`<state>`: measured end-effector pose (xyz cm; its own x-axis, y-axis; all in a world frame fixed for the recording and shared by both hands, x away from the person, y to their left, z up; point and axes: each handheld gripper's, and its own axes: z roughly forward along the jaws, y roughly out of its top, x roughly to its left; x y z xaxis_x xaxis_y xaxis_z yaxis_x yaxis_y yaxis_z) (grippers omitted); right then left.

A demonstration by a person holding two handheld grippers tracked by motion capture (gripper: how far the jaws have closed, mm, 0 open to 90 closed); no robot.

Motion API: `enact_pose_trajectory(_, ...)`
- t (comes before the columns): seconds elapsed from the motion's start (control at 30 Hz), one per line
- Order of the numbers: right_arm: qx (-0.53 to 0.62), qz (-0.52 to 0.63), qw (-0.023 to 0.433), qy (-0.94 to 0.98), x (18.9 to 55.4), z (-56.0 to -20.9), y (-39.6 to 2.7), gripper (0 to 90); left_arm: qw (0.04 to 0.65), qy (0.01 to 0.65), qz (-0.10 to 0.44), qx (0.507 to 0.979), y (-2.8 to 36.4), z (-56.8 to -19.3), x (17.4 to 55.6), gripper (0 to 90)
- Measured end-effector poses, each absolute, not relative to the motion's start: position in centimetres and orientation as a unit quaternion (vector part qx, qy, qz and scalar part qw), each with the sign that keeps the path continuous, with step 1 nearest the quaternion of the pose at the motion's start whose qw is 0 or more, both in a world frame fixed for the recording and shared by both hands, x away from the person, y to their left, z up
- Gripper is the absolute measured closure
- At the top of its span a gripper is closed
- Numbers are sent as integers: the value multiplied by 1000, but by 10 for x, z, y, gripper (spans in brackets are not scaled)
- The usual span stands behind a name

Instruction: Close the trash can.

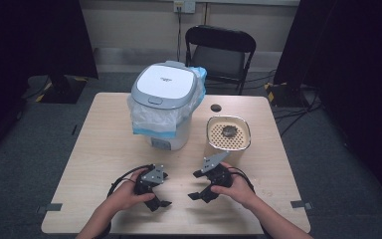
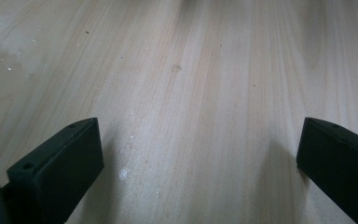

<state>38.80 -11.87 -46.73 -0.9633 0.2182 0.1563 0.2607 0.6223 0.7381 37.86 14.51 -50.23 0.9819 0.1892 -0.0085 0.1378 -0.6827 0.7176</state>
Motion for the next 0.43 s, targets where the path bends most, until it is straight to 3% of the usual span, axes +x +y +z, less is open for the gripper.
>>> enact_pose_trajectory(0.43, -138, -402, 23, -905, 384, -488, -116, 148, 388, 89, 33, 917, 145, -502, 379, 0)
